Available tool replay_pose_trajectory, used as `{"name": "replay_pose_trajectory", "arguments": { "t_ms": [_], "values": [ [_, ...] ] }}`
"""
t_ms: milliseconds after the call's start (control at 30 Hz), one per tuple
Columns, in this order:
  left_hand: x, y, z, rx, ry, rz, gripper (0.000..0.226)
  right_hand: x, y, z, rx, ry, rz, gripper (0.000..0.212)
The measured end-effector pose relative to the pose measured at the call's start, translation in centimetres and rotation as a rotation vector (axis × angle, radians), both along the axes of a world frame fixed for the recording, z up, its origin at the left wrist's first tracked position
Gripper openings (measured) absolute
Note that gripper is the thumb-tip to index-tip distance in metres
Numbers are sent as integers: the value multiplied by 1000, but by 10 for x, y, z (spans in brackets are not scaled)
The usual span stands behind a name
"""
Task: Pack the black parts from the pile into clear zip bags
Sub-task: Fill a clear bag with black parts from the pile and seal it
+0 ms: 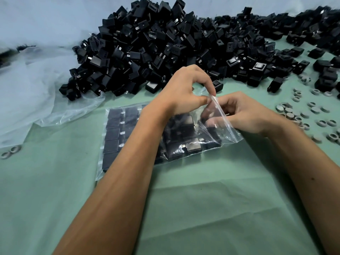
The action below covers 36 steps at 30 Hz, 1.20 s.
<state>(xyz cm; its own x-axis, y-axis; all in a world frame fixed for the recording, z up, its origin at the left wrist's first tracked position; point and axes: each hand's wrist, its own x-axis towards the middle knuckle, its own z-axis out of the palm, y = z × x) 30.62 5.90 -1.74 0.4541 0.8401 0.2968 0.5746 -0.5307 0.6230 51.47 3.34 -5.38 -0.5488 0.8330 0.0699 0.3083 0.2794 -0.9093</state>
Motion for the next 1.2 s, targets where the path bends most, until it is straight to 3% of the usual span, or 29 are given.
{"name": "replay_pose_trajectory", "arguments": {
  "t_ms": [367,767,867,967,1000,1067,1133,1200],
  "values": [
    [1,2,-3,-6,-4,-12,15,-3,-2,2,-10,-70,-3,29],
    [2,0,-3,9,-27,-19,13,-4,0,2,21,-149,14,17],
    [2,2,-4,10,-27,-15,12,6,2,3,-101,-30,-2,26],
    [1,3,-6,-7,-25,-9,11,15,9,-2,-65,148,-311,10],
    [0,3,-7,-15,-18,-8,11,17,13,-5,62,100,-464,10],
    [0,3,-8,-23,8,-7,11,18,21,-12,375,-179,-642,15],
    [-1,3,-8,-20,35,-8,11,13,26,-18,540,-459,-589,35],
    [-1,3,-8,-16,49,-6,11,8,33,-21,518,-637,-485,53]
  ]
}}
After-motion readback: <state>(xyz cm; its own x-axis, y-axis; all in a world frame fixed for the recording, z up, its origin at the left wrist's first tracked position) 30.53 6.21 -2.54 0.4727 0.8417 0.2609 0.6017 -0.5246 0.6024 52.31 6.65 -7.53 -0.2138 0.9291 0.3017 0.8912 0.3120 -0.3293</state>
